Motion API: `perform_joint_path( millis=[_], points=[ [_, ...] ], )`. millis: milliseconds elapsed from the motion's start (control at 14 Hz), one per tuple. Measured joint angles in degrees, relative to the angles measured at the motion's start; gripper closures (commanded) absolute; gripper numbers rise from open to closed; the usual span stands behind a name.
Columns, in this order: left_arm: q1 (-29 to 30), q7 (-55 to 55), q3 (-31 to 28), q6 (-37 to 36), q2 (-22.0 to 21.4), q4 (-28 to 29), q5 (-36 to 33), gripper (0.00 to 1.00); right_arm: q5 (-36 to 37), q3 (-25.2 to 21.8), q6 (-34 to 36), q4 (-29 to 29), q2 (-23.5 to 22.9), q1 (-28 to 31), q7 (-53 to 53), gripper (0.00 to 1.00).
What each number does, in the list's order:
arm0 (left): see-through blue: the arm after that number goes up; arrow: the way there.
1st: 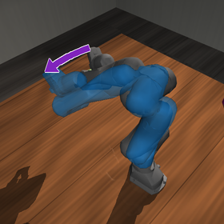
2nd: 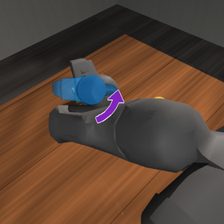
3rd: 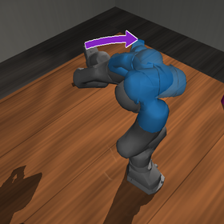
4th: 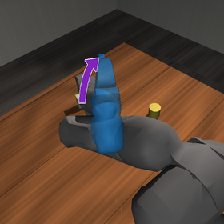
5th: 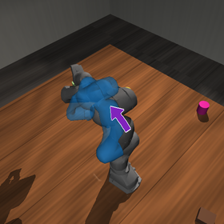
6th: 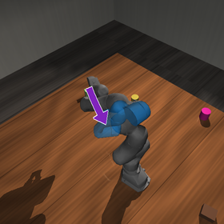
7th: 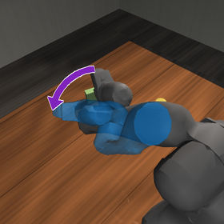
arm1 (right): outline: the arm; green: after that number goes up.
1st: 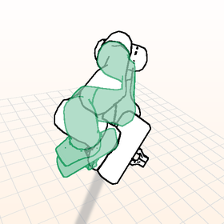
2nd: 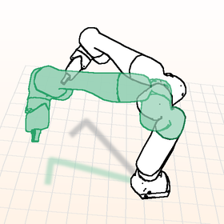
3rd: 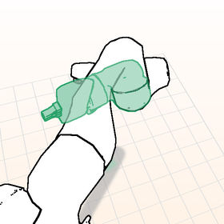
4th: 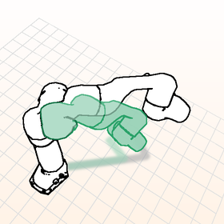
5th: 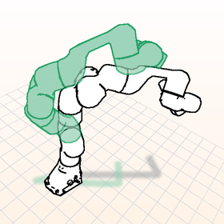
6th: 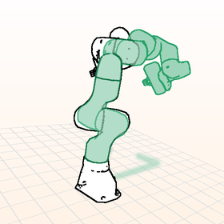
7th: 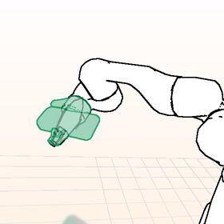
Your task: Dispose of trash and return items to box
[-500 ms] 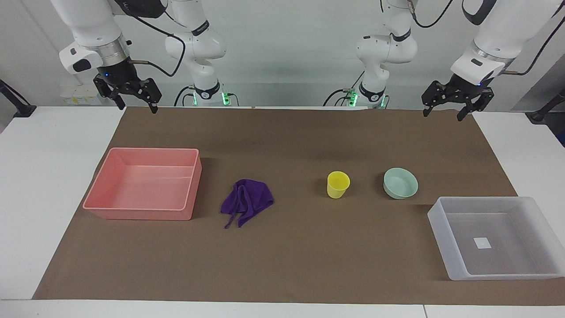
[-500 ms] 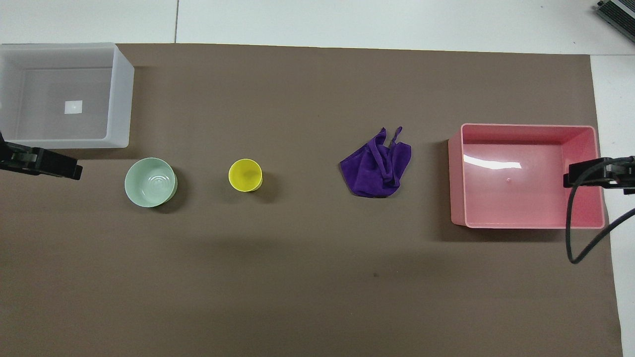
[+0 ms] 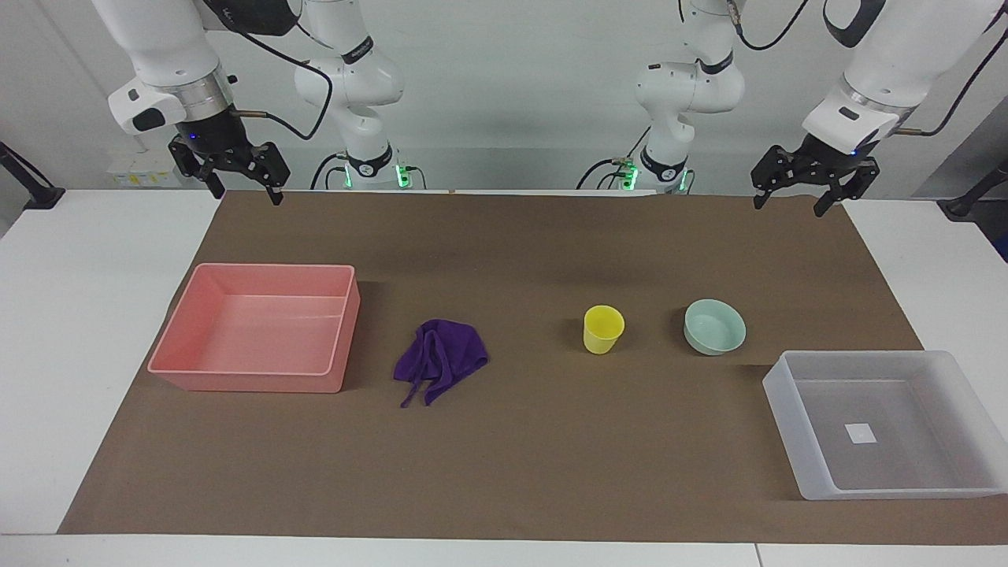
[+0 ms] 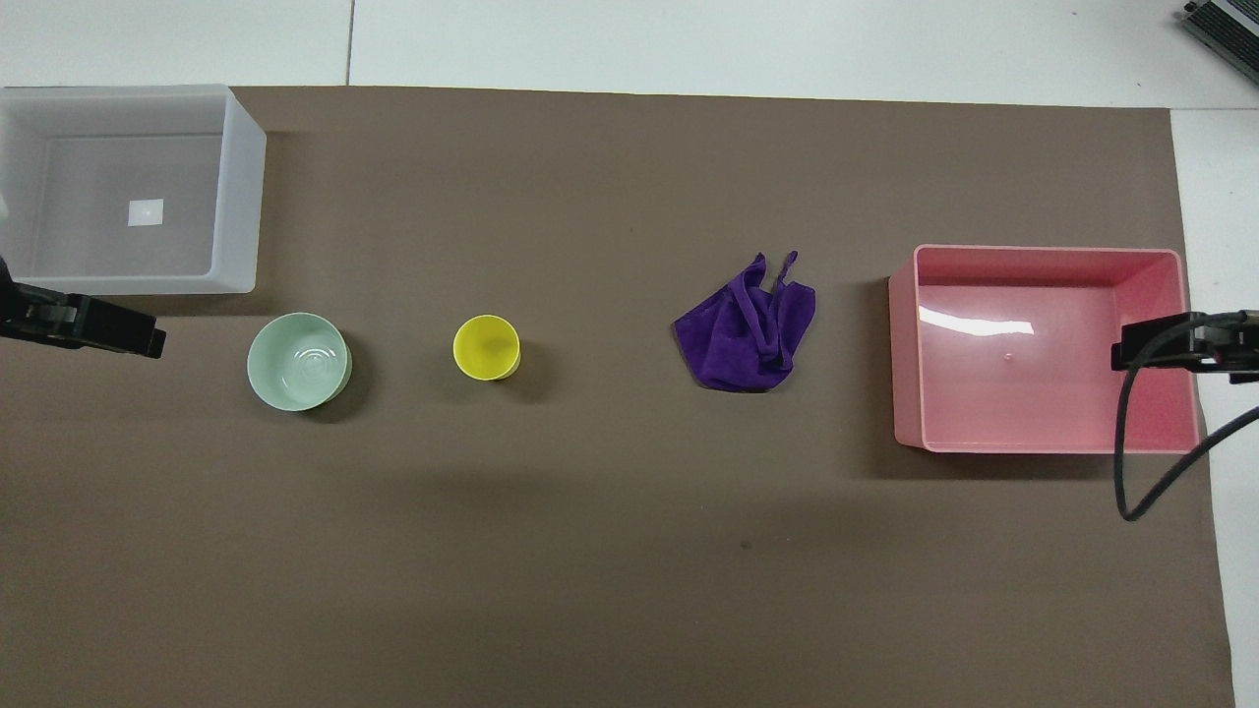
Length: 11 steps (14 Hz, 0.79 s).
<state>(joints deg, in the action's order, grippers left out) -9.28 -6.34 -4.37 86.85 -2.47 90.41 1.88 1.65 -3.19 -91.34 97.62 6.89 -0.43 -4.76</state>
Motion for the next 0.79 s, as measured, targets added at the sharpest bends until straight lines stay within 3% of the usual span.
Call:
perform_joint_path(
  millis=[786],
  points=[
    [-0.02, 0.00, 0.08, 1.17, -0.07, 0.00, 0.00, 0.00, 0.00, 0.15, -0.06, 0.36, 0.13, -0.14, 0.00, 0.00]
  ],
)
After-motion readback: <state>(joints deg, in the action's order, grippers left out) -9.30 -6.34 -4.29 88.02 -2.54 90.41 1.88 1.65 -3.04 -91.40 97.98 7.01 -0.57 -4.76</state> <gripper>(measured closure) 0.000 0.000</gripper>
